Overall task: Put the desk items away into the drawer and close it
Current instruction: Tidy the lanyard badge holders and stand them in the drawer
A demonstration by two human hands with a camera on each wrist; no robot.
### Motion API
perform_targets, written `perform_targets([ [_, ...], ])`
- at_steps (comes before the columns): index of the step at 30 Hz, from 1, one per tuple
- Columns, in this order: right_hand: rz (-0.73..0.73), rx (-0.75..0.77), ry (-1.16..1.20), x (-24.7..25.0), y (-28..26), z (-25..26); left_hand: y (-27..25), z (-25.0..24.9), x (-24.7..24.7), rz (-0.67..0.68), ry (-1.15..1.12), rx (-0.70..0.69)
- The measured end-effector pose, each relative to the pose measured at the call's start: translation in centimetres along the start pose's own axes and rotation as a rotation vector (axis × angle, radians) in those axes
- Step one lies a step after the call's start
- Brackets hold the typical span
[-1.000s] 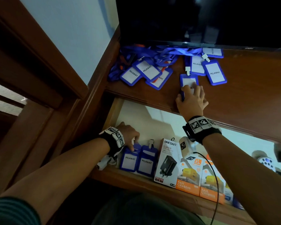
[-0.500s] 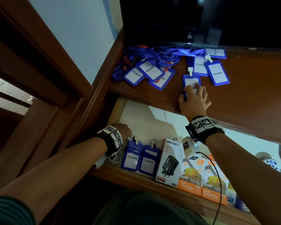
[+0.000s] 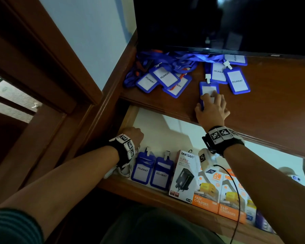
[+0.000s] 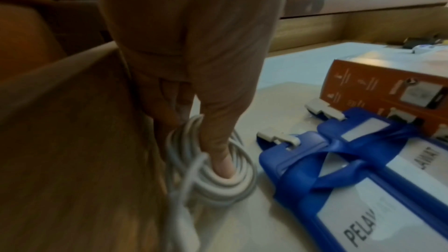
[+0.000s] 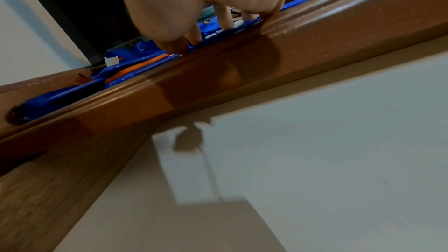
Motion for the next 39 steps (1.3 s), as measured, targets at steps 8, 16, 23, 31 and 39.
perform_targets([
  [8,0.012,-0.006,-0.004,0.1,0.0,0.1,0.3,0.4,0.4,-0.027,-0.04,0.012],
  [16,0.009,0.003,-0.011,0.2,0.0,0.2,0.3,0.5,-0.7,-0.028,-0.056,-0.061],
  [23,-0.013,-0.016,-0.046,1.4,0.2,0.0,0.1,1.2,0.7,-0.055,-0.557,-0.005],
  [31,0.107,-0.201,0.059,4.0,-0.7,-0.7,-1.9,1.1,8.6,-0.334,-1.118,-0.069],
  [39,0.046,-0.183,0.533,5.0,-2.9,-1.4,-1.5,-5.5,15.7,-0.242,-1.581,-0.117],
])
Point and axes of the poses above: each hand's wrist, its own y-axis towards the middle knuckle, its own x-axis out of the back of the hand, z = x × y, the point moved 2 cm from there along y, towards the middle knuckle, and after that the axes turned 4 degrees about -y, right-handed, at the moved point
